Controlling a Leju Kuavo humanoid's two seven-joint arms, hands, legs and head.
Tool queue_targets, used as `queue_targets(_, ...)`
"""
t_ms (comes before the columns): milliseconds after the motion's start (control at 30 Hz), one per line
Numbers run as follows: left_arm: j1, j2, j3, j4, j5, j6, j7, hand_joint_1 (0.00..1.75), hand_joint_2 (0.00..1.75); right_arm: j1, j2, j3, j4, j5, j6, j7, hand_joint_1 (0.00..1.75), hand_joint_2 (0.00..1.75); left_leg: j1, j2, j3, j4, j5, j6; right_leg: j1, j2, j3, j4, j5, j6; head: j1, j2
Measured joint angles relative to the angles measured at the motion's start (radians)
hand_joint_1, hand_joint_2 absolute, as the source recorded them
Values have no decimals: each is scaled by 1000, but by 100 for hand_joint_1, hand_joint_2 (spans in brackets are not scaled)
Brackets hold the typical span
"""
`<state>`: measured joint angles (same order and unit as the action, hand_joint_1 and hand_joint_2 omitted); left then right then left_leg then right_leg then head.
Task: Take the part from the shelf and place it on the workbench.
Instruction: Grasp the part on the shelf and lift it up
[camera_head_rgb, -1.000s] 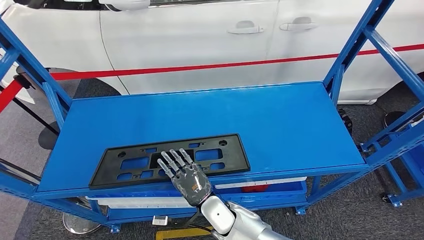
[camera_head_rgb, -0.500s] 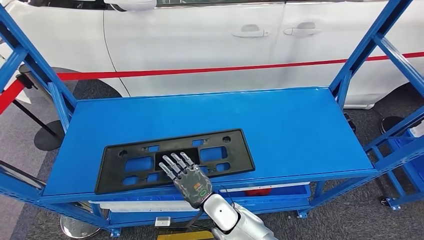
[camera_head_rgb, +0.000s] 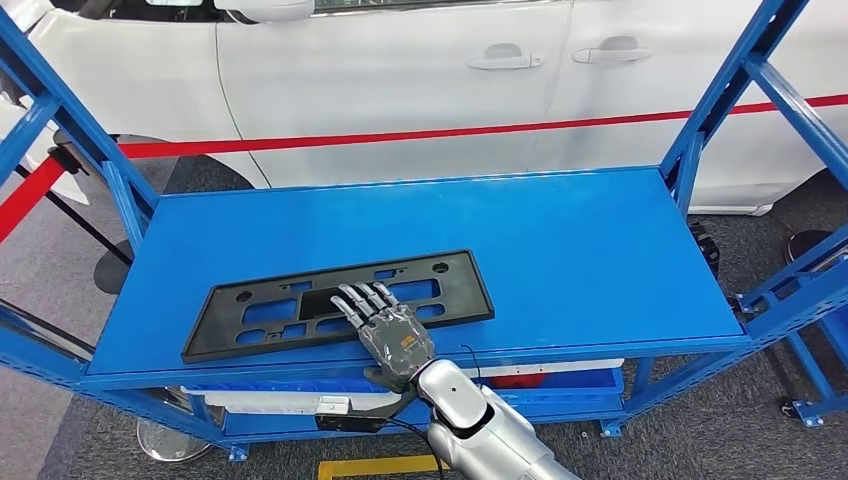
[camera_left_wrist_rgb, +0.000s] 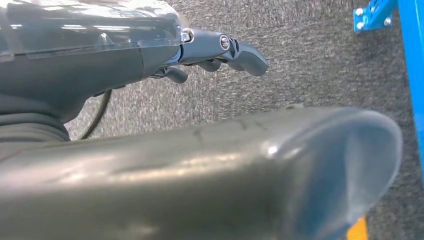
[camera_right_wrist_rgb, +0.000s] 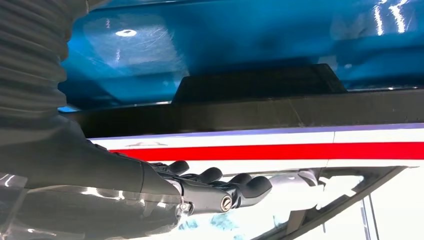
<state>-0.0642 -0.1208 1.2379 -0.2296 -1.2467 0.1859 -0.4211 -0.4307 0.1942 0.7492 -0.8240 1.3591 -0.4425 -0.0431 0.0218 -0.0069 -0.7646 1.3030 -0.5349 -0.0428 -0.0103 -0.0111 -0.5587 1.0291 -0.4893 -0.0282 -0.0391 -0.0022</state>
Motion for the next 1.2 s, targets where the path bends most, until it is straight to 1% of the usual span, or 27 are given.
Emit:
queue_targets(33,2,0,0,0,-1,0,-1,0,0,2,0,-3,-3,-3,3,-2,0,175,0,0,2,3,8,0,0,0,0,0,0,0,0,0)
queue_targets(67,3,1,0,0,-2,-1,-1,0,0,3,-1,-6,-7,-5,5,-4,0,175,1,1,24,-35,33,1,0,0,1,1,-1,1,0,0)
queue_targets(133,3,4,0,0,-6,-1,-2,0,0,6,-1,-9,-14,-9,8,-6,0,175,0,1,99,-176,89,7,1,3,3,2,-3,5,0,0)
queue_targets(167,2,5,0,0,-9,-2,-3,0,0,7,-1,-11,-17,-9,9,-7,0,175,-2,1,129,-232,105,14,3,6,3,2,-4,9,1,0)
queue_targets(200,2,6,0,0,-11,-2,-3,0,0,9,-2,-11,-20,-10,9,-8,0,175,-4,3,145,-265,110,20,4,10,2,2,-4,15,1,0)
queue_targets(267,1,7,0,0,-13,-3,-4,0,0,11,-6,-14,-23,-10,9,-8,0,175,-9,7,148,-275,109,33,5,16,1,-3,-2,27,2,0)
queue_targets(300,1,8,0,0,-13,-3,-4,0,0,12,-7,-16,-23,-10,9,-8,0,175,-6,10,151,-281,112,40,3,17,2,-3,-1,33,2,0)
queue_targets(333,0,8,0,0,-14,-3,-5,0,0,13,-10,-19,-24,-10,8,-7,0,175,-4,12,154,-288,116,47,3,17,-3,7,-8,38,2,0)
queue_targets(367,0,8,0,0,-15,-3,-5,0,0,14,-12,-21,-24,-11,8,-7,0,175,-1,14,156,-296,121,54,3,17,-17,35,-26,43,4,0)
queue_targets(400,-1,9,0,0,-17,-3,-6,0,0,15,-15,-24,-24,-13,8,-6,0,175,2,16,156,-301,125,59,3,16,-41,83,-55,47,5,0)
queue_targets(467,-2,9,0,0,-19,-4,-6,0,0,15,-20,-29,-24,-20,10,-5,0,175,1,18,150,-302,130,63,1,16,-106,207,-119,54,7,0)
queue_targets(500,-2,9,0,0,-20,-4,-6,0,0,15,-22,-31,-25,-26,11,-5,0,175,1,18,146,-302,132,62,-1,16,-128,253,-133,56,7,0)
queue_targets(533,-2,9,0,0,-20,-4,-5,0,0,15,-23,-34,-25,-32,13,-6,0,175,2,18,143,-301,135,60,-4,15,-134,266,-129,59,7,0)
queue_targets(567,-2,9,0,0,-21,-5,-5,0,0,14,-24,-36,-25,-40,14,-8,0,175,3,16,140,-298,137,58,-8,14,-120,242,-108,61,7,0)
queue_targets(600,-2,9,-1,0,-22,-5,-5,0,0,12,-25,-38,-26,-48,16,-11,0,175,4,14,137,-295,138,54,-12,13,-87,184,-77,62,7,0)
queue_targets(667,-1,9,-1,0,-24,-5,-5,0,0,7,-25,-43,-31,-68,20,-20,0,175,3,8,130,-282,137,42,-15,11,-22,59,-29,58,7,0)
queue_targets(700,-1,9,-1,0,-26,-5,-6,0,0,5,-25,-46,-35,-79,23,-25,0,175,2,6,128,-277,136,34,-14,11,-6,26,-19,52,7,0)
queue_targets(800,0,9,-1,0,-29,-6,-6,0,0,-2,-26,-61,-48,-104,31,-35,0,175,4,4,128,-278,138,12,-8,13,-3,13,-11,27,7,0)
queue_targets(867,1,9,-2,0,-30,-6,-6,0,0,-11,-27,-70,-56,-114,35,-36,0,175,7,5,116,-251,118,3,-10,13,-2,10,-4,13,6,0)
queue_targets(900,1,9,-2,0,-30,-6,-6,0,0,-15,-27,-73,-60,-118,37,-37,0,175,7,5,100,-211,93,1,-11,13,-2,9,-2,9,6,0)
queue_targets(967,2,9,-2,0,-31,-7,-7,0,0,-17,-28,-79,-64,-123,43,-40,0,175,7,6,44,-82,28,-1,-7,13,-2,10,-3,4,6,0)
queue_targets(1000,2,9,-2,0,-31,-7,-7,0,0,-16,-29,-81,-65,-126,46,-41,0,175,7,6,18,-25,7,-1,-4,13,-1,10,-4,2,6,0)
queue_targets(1033,3,9,-2,0,-32,-8,-8,0,0,-15,-30,-83,-66,-129,48,-43,0,175,6,6,4,3,5,1,-2,14,0,10,-6,0,6,0)
queue_targets(1067,3,9,-2,0,-32,-8,-8,0,0,-14,-31,-84,-68,-133,49,-44,0,175,5,6,10,-10,24,5,1,15,2,10,-8,-1,6,0)
queue_targets(1133,3,10,-2,0,-32,-8,-8,0,0,-15,-33,-85,-74,-138,49,-48,0,175,0,5,67,-133,92,19,4,18,11,10,-14,-1,6,0)
queue_targets(1167,3,11,-2,0,-32,-8,-8,0,0,-16,-33,-85,-76,-139,49,-49,0,175,-5,5,99,-196,115,26,6,19,14,10,-18,2,7,0)
queue_targets(1200,2,13,-2,0,-33,-8,-9,0,0,-17,-33,-86,-78,-139,49,-50,0,175,-9,5,121,-240,126,32,6,20,15,10,-20,6,7,0)
